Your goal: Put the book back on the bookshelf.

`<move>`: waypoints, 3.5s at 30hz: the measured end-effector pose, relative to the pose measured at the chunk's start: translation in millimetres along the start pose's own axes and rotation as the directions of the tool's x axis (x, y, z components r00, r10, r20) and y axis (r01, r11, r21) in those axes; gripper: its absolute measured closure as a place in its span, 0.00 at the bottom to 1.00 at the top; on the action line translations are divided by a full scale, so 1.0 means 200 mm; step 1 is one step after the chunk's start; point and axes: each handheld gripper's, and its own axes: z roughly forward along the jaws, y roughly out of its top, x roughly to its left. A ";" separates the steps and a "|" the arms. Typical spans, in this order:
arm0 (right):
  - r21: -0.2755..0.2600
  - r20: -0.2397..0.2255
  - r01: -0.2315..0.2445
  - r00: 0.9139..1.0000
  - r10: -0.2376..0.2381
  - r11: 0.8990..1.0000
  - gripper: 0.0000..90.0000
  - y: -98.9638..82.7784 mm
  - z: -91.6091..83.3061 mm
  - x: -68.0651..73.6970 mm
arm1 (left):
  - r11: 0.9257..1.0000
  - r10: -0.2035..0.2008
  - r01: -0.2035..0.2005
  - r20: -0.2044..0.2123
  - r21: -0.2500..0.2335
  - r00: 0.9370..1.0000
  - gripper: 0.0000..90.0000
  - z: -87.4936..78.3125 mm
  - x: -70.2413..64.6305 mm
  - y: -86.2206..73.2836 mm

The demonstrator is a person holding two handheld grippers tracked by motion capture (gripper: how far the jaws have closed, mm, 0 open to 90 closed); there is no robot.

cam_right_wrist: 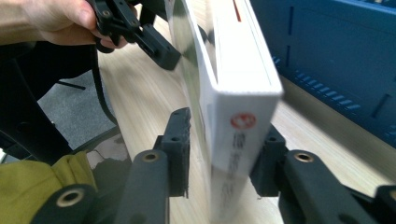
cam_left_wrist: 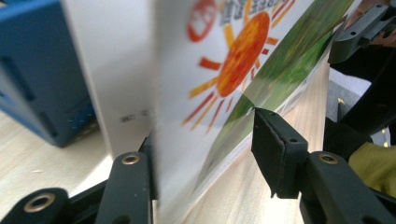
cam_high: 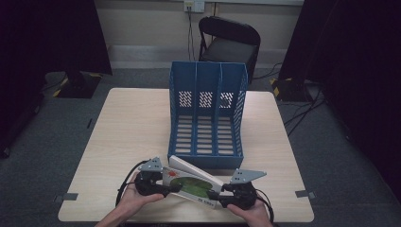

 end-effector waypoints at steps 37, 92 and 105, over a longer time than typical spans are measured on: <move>-0.013 0.050 0.042 0.998 -0.041 0.999 0.64 0.00 0.16 0.12 | 0.998 -0.070 0.069 -0.067 -0.008 0.995 0.34 -0.01 0.08 -0.02; 0.014 0.085 0.028 0.996 -0.030 0.999 0.85 0.01 0.17 0.07 | 0.976 -0.131 0.186 -0.371 0.116 0.919 0.30 -0.07 0.21 -0.09; 0.022 0.068 0.050 0.996 -0.051 0.999 0.85 0.02 0.16 0.10 | 0.986 -0.059 0.123 -0.471 0.108 0.880 0.16 -0.05 0.25 -0.14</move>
